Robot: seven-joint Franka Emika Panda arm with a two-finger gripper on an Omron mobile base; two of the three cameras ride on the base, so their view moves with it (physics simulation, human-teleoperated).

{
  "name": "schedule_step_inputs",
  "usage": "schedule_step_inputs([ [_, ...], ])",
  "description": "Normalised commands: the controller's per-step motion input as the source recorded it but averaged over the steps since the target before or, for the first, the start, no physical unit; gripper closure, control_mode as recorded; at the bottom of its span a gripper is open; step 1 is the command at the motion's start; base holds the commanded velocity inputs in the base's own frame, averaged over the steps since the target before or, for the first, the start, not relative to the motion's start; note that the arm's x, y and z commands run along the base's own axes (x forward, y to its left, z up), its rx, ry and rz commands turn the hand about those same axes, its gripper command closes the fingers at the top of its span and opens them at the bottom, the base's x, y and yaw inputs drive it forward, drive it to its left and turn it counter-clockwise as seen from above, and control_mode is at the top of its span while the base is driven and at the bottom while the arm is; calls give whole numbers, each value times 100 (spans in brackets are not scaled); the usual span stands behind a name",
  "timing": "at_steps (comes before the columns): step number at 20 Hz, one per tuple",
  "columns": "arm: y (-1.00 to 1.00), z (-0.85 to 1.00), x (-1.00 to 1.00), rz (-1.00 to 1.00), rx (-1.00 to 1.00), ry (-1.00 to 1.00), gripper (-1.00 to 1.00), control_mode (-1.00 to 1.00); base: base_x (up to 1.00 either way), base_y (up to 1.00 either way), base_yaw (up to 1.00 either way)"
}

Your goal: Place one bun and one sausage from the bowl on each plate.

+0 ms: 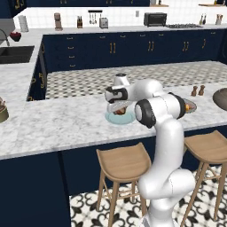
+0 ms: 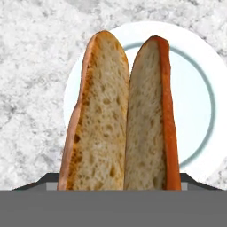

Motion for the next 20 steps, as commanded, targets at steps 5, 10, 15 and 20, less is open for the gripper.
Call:
schedule_step_inputs([
  [5,0,-26,-4,0,0,-6,100,-100,0,0,0],
  [10,0,-65,7,0,0,-2,100,-100,0,0,0],
  [15,0,-33,3,0,0,-3,100,-100,0,0,0],
  [20,0,9,46,0,-1,0,100,-100,0,0,0],
])
